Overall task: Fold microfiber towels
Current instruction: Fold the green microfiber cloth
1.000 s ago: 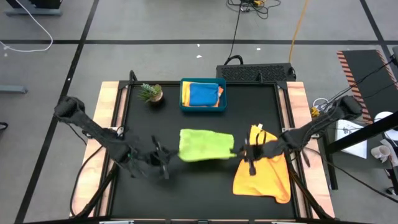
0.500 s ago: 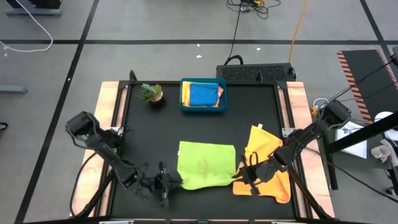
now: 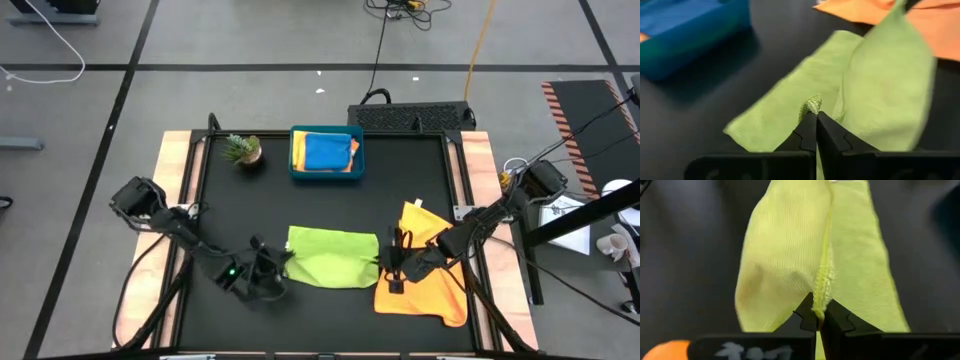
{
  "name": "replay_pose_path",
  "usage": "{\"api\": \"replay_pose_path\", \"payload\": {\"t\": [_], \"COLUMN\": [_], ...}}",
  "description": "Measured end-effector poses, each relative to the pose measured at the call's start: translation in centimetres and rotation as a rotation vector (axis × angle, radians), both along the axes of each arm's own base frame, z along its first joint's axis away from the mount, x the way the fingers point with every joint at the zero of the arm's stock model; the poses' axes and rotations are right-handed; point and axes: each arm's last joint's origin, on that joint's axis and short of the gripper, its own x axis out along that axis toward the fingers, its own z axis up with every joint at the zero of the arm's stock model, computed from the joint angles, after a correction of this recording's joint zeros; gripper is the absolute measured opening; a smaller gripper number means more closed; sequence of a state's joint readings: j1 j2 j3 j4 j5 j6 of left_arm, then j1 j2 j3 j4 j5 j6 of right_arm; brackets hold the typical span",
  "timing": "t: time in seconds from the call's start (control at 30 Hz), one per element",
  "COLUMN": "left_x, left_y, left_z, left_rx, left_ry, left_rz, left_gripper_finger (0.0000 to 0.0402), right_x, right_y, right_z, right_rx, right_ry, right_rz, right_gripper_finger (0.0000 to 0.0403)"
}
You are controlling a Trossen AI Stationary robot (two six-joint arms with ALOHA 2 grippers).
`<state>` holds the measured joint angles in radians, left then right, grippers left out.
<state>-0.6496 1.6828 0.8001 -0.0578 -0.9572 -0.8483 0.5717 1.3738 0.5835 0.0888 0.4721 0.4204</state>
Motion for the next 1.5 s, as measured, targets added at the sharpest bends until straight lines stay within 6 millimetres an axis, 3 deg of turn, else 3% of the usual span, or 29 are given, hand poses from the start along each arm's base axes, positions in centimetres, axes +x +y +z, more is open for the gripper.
{"api": "replay_pose_path", "payload": {"t": [0.3,0.57,0.77,1.07,1.5], "left_x": [1.9,1.3,0.7,1.5,2.3], "left_y": [3.6,2.3,1.5,4.2,6.7], "left_z": [-0.2,0.9,0.7,0.1,-0.4], "left_rx": [-0.023,-0.089,-0.132,-0.177,-0.256], "left_ry": [0.073,0.017,-0.002,0.076,0.176], "left_rz": [0.072,0.033,0.04,0.134,0.161], "left_gripper_finger": [0.0011,0.0008,0.0006,0.0008,0.001], "right_x": [-0.6,-2.0,-1.7,-0.4,0.4], "right_y": [-1.7,-0.6,-0.6,-2.9,-5.0], "right_z": [1.9,3.6,2.6,0.1,-0.1], "right_rx": [0.003,0.178,0.193,0.129,0.13], "right_ry": [-0.012,-0.037,0.013,0.143,0.17], "right_rz": [-0.039,0.048,-0.007,-0.151,-0.189], "right_gripper_finger": [0.0,0.0,0.0,0.0,0.0007]}}
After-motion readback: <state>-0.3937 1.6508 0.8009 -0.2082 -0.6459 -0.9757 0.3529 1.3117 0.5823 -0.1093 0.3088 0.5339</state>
